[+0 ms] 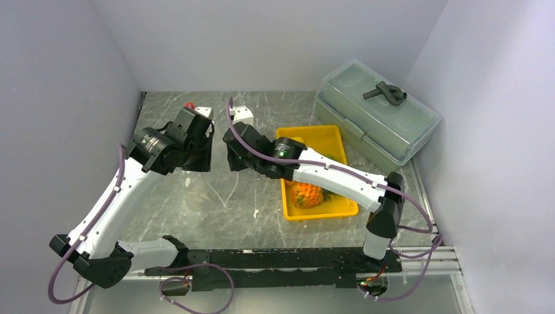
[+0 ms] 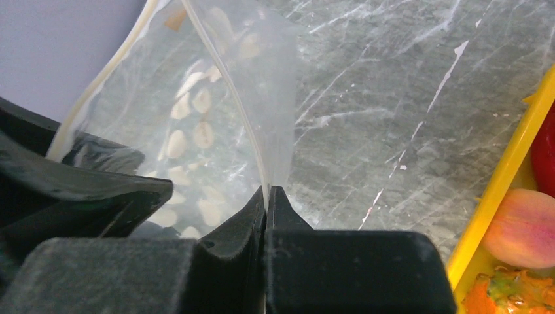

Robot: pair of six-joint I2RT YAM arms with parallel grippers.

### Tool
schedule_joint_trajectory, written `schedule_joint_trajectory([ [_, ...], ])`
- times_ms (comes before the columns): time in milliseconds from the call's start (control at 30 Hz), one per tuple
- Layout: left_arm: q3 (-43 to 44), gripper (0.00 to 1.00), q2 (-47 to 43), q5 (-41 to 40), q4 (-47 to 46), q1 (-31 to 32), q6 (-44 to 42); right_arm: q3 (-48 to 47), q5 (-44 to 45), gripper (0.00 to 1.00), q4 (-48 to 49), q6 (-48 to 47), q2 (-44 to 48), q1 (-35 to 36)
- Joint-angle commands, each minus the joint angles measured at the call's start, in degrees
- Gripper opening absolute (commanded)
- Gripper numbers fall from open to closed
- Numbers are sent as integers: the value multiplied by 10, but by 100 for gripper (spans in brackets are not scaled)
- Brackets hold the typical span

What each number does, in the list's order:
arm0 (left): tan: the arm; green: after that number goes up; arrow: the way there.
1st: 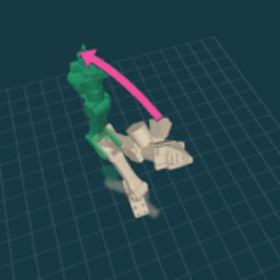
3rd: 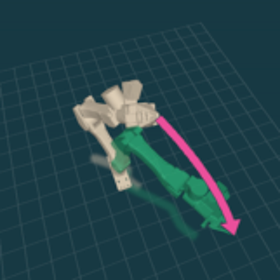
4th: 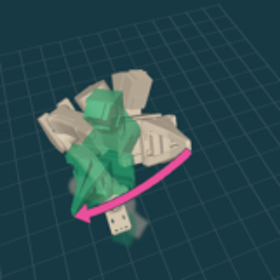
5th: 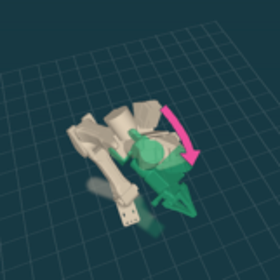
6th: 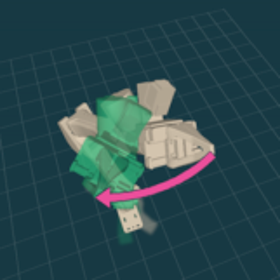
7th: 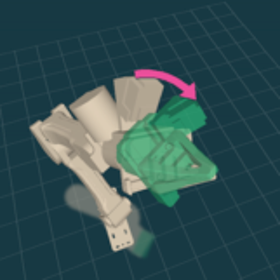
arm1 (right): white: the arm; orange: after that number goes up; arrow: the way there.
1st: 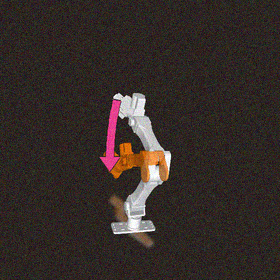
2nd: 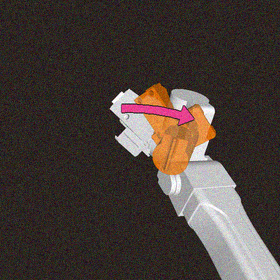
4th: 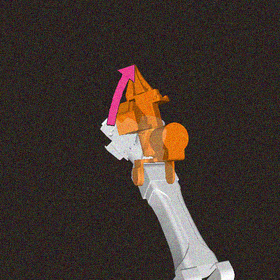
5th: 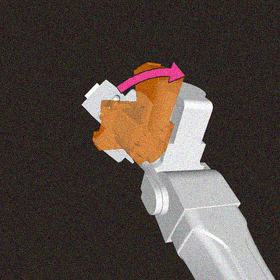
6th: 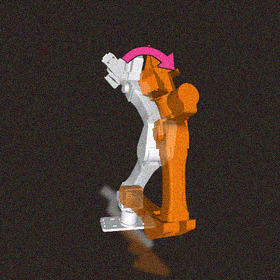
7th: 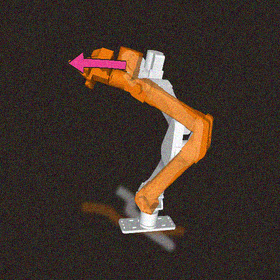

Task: Place the food in the zip-top bag and seal the zipper
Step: Open the zipper of the food storage bag.

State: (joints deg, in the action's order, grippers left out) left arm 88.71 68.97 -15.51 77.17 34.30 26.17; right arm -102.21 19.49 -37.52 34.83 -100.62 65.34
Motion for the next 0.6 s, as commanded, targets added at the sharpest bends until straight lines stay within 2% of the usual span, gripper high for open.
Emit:
schedule_joint_trajectory([
  [0,36,38,-8,3,3,-2,0,-44,20,0,-17,8,-15,2],
  [333,27,38,5,0,0,-2,-8,-56,17,0,-21,6,-21,2],
  [567,19,50,10,25,-26,-2,-10,-56,19,0,-22,6,-22,2],
])
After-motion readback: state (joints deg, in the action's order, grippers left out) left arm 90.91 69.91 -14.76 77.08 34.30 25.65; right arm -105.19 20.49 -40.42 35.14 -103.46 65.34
